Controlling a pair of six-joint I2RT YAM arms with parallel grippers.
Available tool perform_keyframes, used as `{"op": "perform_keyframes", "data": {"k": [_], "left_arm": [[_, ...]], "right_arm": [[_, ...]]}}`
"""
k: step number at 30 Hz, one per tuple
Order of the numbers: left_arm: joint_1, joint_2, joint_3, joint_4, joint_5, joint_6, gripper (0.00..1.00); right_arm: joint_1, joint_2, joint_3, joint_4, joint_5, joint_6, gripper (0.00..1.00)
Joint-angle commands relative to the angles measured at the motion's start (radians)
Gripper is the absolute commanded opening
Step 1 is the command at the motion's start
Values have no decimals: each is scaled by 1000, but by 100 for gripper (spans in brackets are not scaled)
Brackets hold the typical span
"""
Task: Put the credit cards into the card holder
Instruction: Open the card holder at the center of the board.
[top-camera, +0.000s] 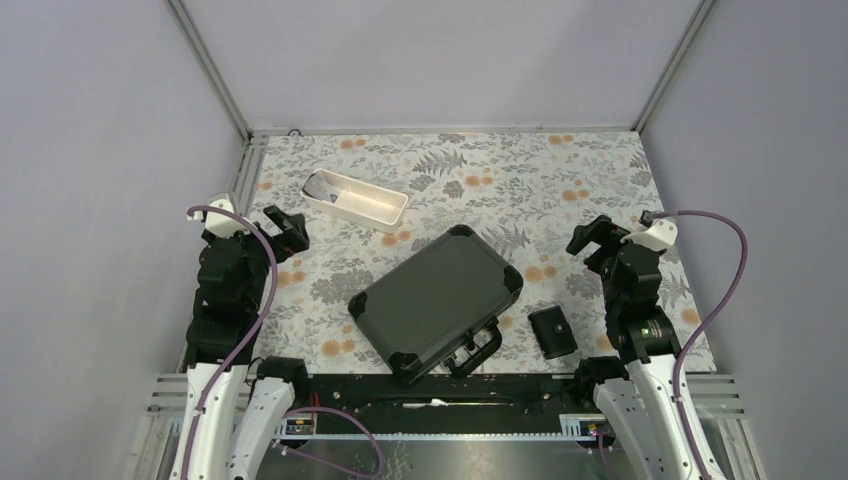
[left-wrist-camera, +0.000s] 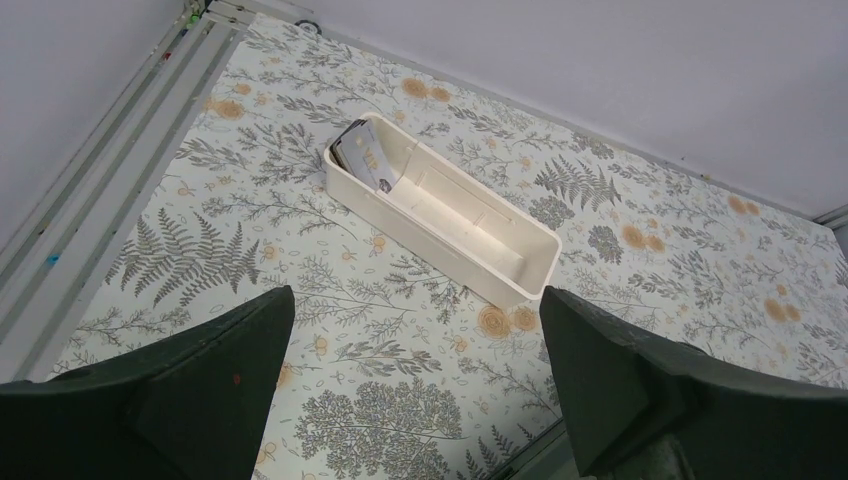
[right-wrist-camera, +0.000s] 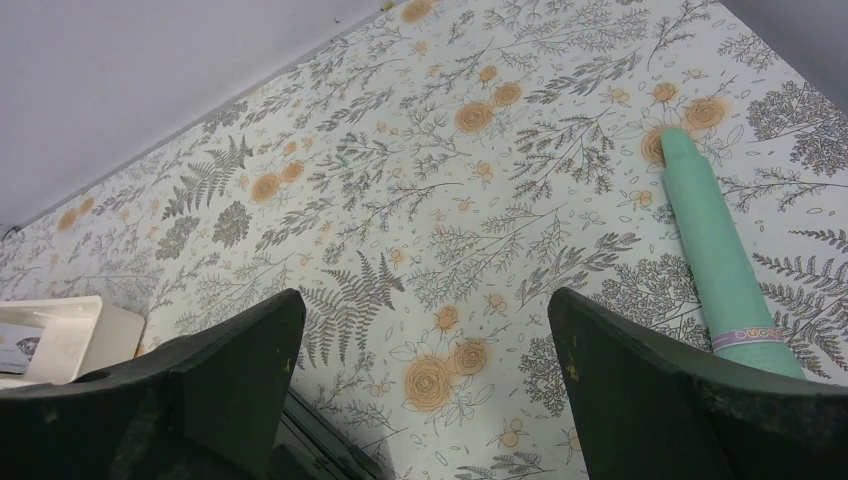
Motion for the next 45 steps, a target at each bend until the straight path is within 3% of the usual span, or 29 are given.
{"op": "perform_keyframes", "data": {"k": [1,11,18,25,40,45], "left_arm": [[8,9,7,56,19,-8,99],[10,51,25,31,21,-12,99],[10,76,35,18,67,-10,99],[10,69,34,13,54,-8,99],[16,87,35,13,77,-16,99],[16,92,35,15,79,-17,99]], "right_arm": [[-3,3,5,42,14,5,100],[-5,86,23,-69,-50,99,100],[-5,282,10,-281,-137,217,100],[-5,383,-20,-331,-205,301,100],[-4,486,-126,-337,-296,363,90],[-5,542,-109,-327,-302,331,77]]}}
